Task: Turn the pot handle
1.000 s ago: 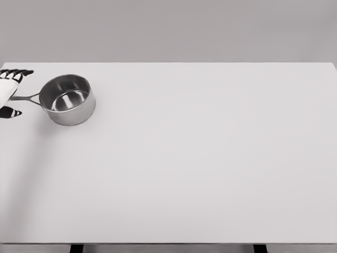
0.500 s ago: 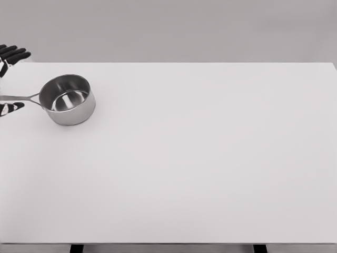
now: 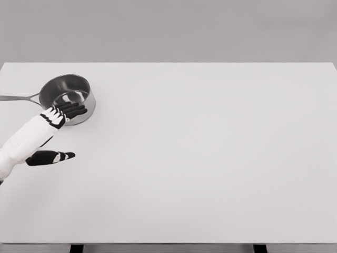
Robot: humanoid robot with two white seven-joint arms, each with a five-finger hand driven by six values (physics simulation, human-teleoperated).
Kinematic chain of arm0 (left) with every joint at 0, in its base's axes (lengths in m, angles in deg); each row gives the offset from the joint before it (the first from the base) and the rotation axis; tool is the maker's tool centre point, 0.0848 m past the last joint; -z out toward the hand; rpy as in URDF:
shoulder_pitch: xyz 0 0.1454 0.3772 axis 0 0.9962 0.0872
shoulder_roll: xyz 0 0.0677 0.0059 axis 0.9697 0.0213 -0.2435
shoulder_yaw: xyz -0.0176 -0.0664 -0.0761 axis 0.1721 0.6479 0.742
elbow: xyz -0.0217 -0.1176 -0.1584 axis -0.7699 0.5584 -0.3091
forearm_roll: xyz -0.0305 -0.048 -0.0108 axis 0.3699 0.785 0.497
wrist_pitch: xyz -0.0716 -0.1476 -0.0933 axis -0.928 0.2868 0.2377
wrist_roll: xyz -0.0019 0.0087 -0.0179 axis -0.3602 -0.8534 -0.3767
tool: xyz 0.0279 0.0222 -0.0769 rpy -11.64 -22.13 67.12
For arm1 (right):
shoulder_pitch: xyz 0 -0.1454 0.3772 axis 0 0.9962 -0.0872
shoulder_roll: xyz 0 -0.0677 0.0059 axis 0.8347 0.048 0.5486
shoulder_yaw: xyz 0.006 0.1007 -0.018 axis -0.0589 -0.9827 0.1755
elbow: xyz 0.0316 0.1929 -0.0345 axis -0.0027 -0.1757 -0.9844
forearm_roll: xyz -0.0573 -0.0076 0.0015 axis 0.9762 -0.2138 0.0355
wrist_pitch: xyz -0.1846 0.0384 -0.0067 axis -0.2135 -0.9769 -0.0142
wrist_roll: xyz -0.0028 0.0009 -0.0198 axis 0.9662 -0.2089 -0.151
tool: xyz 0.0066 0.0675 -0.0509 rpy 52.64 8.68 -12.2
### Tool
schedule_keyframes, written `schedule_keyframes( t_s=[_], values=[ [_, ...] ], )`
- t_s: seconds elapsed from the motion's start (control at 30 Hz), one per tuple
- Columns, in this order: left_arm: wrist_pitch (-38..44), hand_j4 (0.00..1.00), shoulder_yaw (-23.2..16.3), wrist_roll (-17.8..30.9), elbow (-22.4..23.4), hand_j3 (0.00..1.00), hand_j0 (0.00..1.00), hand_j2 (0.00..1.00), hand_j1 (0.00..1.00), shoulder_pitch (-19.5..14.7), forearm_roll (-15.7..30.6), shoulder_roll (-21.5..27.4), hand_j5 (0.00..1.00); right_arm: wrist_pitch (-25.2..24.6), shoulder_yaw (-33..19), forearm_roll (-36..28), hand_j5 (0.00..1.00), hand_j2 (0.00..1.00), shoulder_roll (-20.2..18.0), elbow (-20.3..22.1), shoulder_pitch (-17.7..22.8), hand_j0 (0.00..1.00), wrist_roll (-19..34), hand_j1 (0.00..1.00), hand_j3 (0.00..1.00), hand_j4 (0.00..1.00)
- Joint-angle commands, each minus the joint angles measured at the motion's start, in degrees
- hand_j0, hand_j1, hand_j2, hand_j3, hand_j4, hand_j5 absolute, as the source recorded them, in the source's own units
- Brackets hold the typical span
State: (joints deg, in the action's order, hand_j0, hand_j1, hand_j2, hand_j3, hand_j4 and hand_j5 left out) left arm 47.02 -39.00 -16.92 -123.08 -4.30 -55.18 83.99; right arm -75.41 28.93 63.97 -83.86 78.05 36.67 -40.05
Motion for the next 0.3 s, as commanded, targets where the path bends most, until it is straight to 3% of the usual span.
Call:
schedule_keyframes(
  t_s=[0.0, 0.27],
  values=[
    [0.03, 1.0, -0.49, 0.0, -0.05, 1.0, 1.0, 1.0, 1.0, 0.0, 0.4, -0.34, 1.0, 0.08, 0.0, 0.01, 1.0, 1.0, 0.0, 0.0, 0.0, 1.0, 0.01, 1.0, 1.0, 1.0],
    [0.03, 1.0, -0.32, 0.0, 0.04, 1.0, 1.0, 1.0, 1.0, 0.35, 0.31, -0.51, 1.0, 0.0, 0.0, 0.01, 1.0, 1.0, 0.0, 0.0, 0.0, 1.0, 0.01, 1.0, 1.0, 1.0]
  ],
)
